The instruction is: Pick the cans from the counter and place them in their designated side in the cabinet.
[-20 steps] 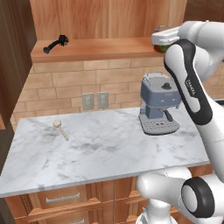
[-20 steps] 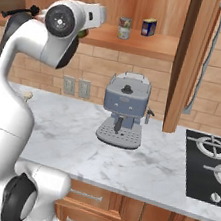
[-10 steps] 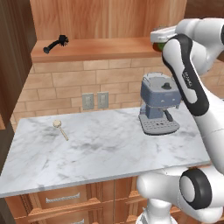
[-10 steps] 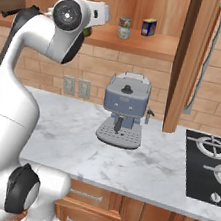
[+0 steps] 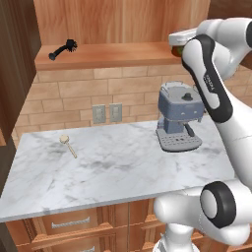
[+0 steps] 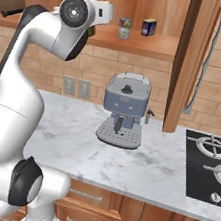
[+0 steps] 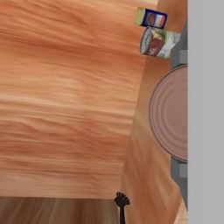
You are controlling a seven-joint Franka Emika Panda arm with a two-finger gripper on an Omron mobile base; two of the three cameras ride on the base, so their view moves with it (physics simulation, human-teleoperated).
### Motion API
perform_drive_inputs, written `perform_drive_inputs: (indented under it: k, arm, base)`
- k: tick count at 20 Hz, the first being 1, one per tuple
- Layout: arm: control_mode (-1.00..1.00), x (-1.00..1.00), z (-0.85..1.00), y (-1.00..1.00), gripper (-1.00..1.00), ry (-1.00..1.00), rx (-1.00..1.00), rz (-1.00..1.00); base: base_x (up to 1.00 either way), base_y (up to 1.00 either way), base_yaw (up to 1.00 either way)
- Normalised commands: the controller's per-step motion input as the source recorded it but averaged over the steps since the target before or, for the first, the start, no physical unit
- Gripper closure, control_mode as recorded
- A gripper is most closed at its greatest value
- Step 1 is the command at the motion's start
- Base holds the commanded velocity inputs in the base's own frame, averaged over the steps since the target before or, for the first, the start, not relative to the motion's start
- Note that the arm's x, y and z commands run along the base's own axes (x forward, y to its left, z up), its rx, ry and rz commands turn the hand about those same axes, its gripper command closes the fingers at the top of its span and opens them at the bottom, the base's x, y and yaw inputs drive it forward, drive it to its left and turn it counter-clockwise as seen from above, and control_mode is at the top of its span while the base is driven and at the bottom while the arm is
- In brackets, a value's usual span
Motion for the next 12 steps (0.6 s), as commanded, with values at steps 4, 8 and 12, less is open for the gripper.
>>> perform_drive_inputs:
  k: [4, 8, 12]
  arm:
    - [-1.0, 0.16, -0.05, -0.01, 1.0, 0.01, 0.0, 0.0]
    - [-1.0, 0.15, -0.11, 0.0, 1.0, 0.02, 0.0, 0.0]
    - [-1.0, 0.13, -0.08, 0.0, 1.0, 0.01, 0.0, 0.0]
  base:
    - [0.0, 0.0, 0.0]
    - [0.0, 0.0, 0.0]
    - [0.0, 0.0, 0.0]
